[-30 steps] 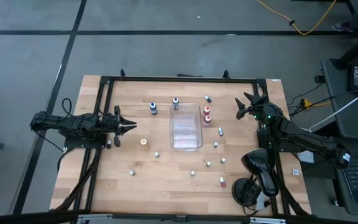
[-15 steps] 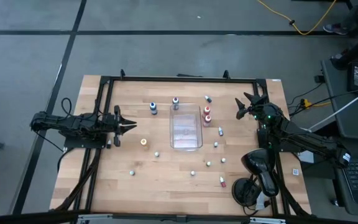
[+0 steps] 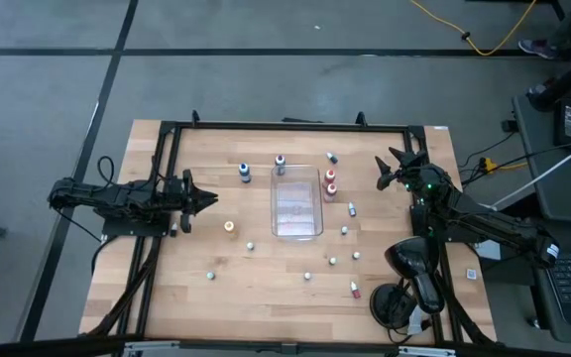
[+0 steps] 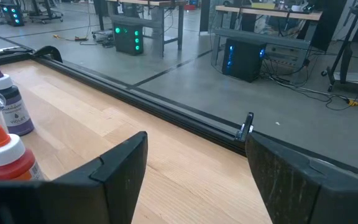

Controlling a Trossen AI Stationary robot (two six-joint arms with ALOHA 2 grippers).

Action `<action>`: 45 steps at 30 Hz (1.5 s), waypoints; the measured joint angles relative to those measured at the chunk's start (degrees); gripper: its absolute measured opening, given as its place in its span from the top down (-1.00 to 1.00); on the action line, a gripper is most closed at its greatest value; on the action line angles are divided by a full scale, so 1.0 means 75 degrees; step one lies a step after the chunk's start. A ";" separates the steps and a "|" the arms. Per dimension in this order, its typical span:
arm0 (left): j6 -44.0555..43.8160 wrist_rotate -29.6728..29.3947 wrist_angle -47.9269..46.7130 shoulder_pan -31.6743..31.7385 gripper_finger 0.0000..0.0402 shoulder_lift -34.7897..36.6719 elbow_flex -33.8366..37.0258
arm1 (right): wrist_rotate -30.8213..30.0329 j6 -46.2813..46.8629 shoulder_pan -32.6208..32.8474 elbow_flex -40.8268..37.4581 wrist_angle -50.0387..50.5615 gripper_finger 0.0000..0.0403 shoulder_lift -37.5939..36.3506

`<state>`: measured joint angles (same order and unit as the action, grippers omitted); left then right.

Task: Pick & Place food coloring
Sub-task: Put the bottom small blue food coloring bottle into the bottom of the bin

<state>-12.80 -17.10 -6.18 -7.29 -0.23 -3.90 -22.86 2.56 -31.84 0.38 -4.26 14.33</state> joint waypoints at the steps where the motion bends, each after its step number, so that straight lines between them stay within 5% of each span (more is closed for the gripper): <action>1: -0.0011 -0.0042 0.0000 0.0000 0.70 0.0000 0.0000 | 0.0000 0.0001 -0.0001 0.0001 0.0000 -0.36 0.0001; 10: -0.0346 -0.0796 0.0163 0.0000 0.41 -0.0025 -0.0184 | 0.0002 0.0001 0.0000 0.0003 0.0001 -0.36 0.0000; 19: -0.0396 -0.1812 -0.1000 0.0000 -0.07 -0.0952 -0.1831 | -0.0001 0.0001 -0.0002 0.0003 0.0000 -0.36 0.0002; 26: -0.0517 -0.2064 -0.1879 0.0002 -0.06 -0.2155 -0.3298 | 0.0002 0.0001 0.0000 0.0003 0.0000 -0.36 0.0001; 45: -0.3201 -0.3208 -0.4013 0.0003 -0.04 -0.6118 -0.6576 | -0.0001 -0.0001 -0.0001 0.0003 0.0002 -0.36 0.0003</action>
<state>-36.81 -41.16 -36.27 -7.27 -46.11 -53.22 -22.87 2.55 -31.85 0.40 -4.25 14.35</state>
